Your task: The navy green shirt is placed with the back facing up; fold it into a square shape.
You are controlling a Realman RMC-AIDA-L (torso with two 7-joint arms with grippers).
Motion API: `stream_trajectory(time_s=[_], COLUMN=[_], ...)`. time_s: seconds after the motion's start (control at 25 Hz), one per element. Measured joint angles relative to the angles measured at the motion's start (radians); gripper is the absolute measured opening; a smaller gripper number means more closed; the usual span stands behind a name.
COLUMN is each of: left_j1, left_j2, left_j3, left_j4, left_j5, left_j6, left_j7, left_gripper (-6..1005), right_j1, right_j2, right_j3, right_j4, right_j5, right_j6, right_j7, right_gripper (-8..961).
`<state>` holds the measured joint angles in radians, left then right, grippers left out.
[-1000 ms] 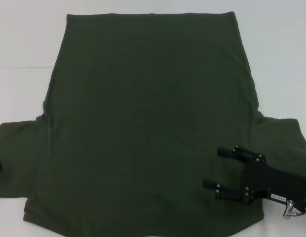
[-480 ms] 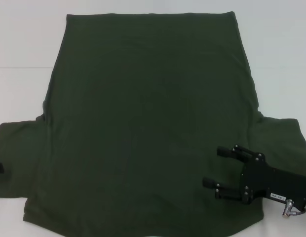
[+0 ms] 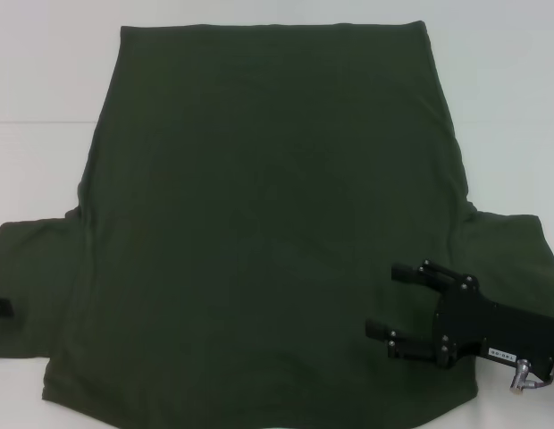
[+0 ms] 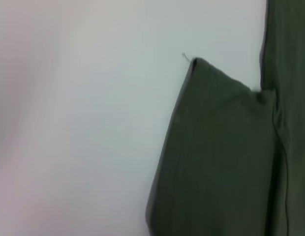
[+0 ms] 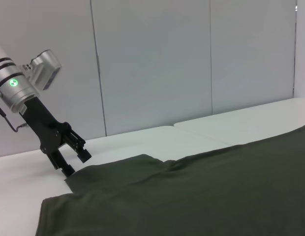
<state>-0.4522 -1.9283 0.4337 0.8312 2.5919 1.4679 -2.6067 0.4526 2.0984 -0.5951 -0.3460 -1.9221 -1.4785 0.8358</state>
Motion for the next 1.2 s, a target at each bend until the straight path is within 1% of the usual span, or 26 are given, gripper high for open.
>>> stream_trajectory(time_s=[0.12,0.64,0.96,1.2], left_j1=[0.0,-0.009,-0.003,-0.005], left_j2=[0.003,-0.002,0.007,0.007], left_j3=[-0.003,-0.002,-0.003,-0.001], left_j4=[-0.007,-0.007,-0.002,-0.006], left_j5=[-0.005,-0.005,-0.001,0.0], left_j6=[0.0,0.0,0.0,-0.005], left_j7=[0.001,0.0,-0.006,-0.004], left_gripper=[947,947,948,948], right_j1=[0.0,0.001,0.003,0.004], right_j2=[0.0,0.0,0.0,0.0], right_j3=[0.0,0.0,0.0,0.0], right_j4=[0.001,0.01,0.01,0.01], right_j5=[0.0,0.0,0.0,0.0], right_j6=[-0.001,-0.003,-0.003,-0.003], right_j7=[-0.001,-0.003,-0.003,-0.004], right_gripper=[930,930,930,930])
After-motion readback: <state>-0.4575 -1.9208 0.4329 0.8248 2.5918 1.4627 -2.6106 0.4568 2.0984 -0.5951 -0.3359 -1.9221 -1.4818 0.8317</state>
